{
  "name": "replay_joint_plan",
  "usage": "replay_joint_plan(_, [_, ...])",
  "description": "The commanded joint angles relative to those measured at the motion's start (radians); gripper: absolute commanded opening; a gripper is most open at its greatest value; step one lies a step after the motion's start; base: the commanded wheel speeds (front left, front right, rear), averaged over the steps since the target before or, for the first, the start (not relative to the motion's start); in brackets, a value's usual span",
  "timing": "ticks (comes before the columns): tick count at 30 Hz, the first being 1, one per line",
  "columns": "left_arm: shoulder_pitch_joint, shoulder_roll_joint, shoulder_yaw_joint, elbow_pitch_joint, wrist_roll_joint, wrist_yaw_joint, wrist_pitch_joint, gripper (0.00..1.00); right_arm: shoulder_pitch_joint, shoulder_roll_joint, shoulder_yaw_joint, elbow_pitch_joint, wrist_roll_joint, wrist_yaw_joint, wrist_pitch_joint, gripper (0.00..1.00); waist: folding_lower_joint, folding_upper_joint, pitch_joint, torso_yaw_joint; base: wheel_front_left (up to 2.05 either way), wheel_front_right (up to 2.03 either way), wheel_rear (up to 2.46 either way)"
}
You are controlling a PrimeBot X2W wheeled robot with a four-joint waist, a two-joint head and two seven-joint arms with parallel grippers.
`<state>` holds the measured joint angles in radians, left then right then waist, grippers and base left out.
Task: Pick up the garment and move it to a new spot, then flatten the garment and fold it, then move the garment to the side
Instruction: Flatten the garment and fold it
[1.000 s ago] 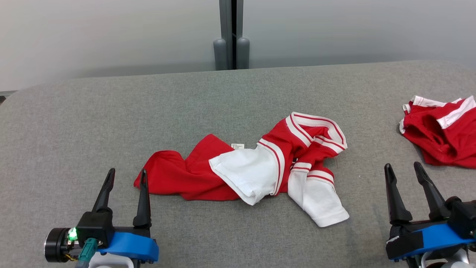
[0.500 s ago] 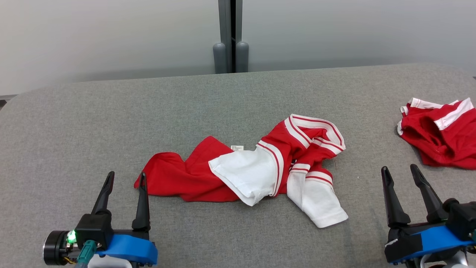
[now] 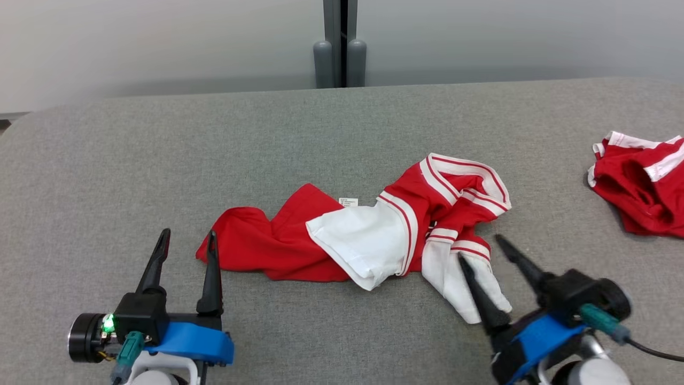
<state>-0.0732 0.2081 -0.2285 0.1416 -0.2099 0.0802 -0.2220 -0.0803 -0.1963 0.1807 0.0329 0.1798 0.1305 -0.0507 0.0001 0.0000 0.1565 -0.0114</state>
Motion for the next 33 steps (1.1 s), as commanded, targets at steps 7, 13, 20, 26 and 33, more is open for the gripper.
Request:
replay_joint_plan(7, [-0.083, -0.025, -0.020, 0.020, 0.007, -0.007, -0.024, 1.00, -0.172, -0.097, 0.353, 0.074, 0.022, 0.000, 0.082, 1.00, -0.0001, 0.0000, 0.079, 0.052, 0.00, 0.00, 0.00])
replay_joint_plan(13, [-0.120, -0.041, -0.026, 0.039, 0.008, -0.013, -0.035, 1.00, -0.279, -0.133, 0.479, 0.121, 0.005, 0.000, 0.112, 1.00, -0.0001, 0.0000, 0.110, 0.069, 0.00, 0.00, 0.00])
replay_joint_plan(20, [-0.149, -0.049, -0.026, 0.053, 0.011, -0.016, -0.041, 1.00, -0.384, -0.171, 0.569, 0.172, -0.063, 0.000, 0.170, 0.14, -0.0001, 0.0000, 0.140, 0.075, 0.00, 0.00, 0.00])
replay_joint_plan(26, [-0.158, -0.054, -0.022, 0.059, 0.013, -0.019, -0.044, 1.00, -0.386, -0.149, 0.506, 0.168, -0.046, 0.000, 0.120, 0.00, -0.0001, 0.0000, 0.145, 0.073, 0.00, 0.00, 0.00])
replay_joint_plan(33, [-0.132, -0.046, -0.010, 0.043, 0.019, -0.019, -0.044, 1.00, -0.282, -0.081, 0.285, 0.110, 0.030, 0.000, -0.001, 0.00, -0.0001, 0.0000, 0.130, 0.045, 0.00, 0.00, 0.00])
